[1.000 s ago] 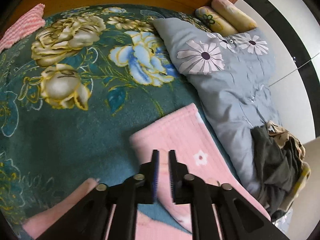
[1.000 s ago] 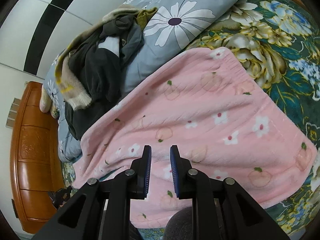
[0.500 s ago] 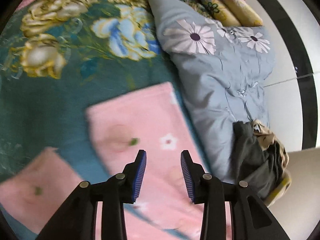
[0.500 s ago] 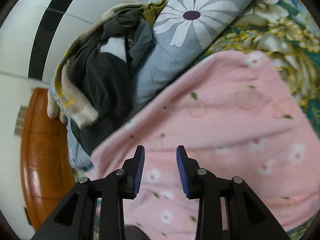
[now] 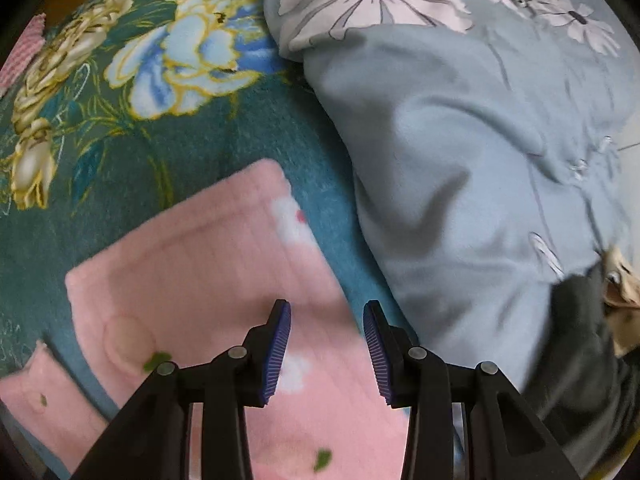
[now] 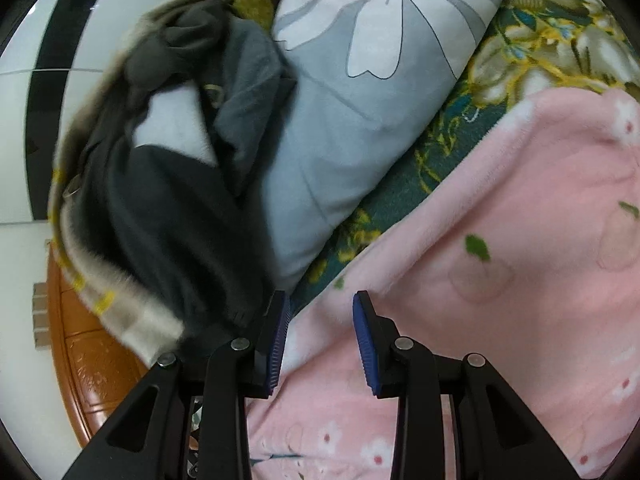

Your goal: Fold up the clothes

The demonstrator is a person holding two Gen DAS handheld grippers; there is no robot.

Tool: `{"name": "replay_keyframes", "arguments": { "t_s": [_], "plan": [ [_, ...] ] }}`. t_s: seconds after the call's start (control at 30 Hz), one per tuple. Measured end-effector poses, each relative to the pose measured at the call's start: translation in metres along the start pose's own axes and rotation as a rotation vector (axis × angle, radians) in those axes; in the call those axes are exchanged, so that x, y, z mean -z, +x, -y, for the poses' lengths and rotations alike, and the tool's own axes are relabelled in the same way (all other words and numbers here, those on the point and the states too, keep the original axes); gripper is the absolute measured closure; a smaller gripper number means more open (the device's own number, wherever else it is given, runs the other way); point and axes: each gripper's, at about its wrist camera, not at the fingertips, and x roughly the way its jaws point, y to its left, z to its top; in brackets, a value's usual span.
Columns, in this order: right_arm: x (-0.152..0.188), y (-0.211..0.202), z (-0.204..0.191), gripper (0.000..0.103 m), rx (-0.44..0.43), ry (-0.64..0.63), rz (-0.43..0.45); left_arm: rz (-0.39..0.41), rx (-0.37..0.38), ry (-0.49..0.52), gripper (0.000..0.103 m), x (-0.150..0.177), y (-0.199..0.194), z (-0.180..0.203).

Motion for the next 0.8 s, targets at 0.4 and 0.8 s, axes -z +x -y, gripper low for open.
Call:
{"name": "replay_keyframes", "arguments": {
  "t_s": [0.4,0.8],
  "plan": [
    [-0.011,0.019,0.012,0.091,0.152,0.027,-0.027,0.047,0.074,-0.041,0.097,0.004,-0.015,-0.031],
    [-0.016,-0.041,-0.046,0.099,-0.027,-0.207,0.153,0.162,0.238,-0.003,0.099,-0.018,-0.067,-0.045]
  ]
}}
